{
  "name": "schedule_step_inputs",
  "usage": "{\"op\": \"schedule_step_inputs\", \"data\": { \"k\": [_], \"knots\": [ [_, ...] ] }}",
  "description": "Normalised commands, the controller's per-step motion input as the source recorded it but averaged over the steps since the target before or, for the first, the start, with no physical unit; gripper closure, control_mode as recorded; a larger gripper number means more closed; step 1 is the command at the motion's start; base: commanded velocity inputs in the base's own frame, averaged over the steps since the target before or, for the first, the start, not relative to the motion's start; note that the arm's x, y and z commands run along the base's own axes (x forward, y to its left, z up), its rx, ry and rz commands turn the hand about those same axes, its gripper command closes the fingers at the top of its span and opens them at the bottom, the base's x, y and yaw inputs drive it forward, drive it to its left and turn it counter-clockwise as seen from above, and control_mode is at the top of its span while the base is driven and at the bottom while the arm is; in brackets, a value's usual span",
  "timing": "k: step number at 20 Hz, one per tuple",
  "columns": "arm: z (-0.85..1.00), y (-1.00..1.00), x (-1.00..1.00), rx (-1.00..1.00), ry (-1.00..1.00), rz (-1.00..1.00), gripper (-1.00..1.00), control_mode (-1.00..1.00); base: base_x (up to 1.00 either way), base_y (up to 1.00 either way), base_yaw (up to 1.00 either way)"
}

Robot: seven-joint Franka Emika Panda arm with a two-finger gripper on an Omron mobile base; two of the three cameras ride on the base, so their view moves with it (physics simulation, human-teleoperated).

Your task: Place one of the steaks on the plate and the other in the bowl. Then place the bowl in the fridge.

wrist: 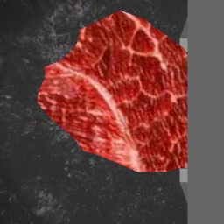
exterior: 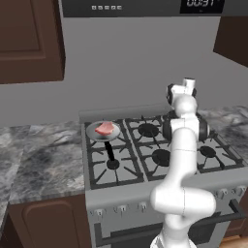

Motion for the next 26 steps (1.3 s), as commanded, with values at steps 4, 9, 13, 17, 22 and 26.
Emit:
{"op": "schedule_step_inputs", "data": {
  "k": [4, 9, 13, 17, 22, 26],
  "knots": [
    [0.15, 0.21, -0.97, -0.04, -0.1, 0.03, 1.0, -1.0, 0.0, 0.0, 0.0],
    [0.21, 0.62, -1.0, -0.04, -0.09, 0.19, 1.0, -1.0, 0.0, 0.0, 0.0],
    [0.61, 0.79, -1.0, -0.01, -0.18, 0.33, 1.0, -1.0, 0.0, 0.0, 0.0],
    [0.56, 0.83, -1.0, 0.0, -0.17, 0.4, 1.0, -1.0, 0.0, 0.0, 0.0],
    [0.79, 1.0, -1.0, -0.01, 0.01, 0.45, 1.0, -1.0, 0.0, 0.0, 0.0],
    [0.58, 0.74, -0.88, -0.05, 0.23, 0.56, 1.0, -1.0, 0.0, 0.0, 0.0]
  ]
}}
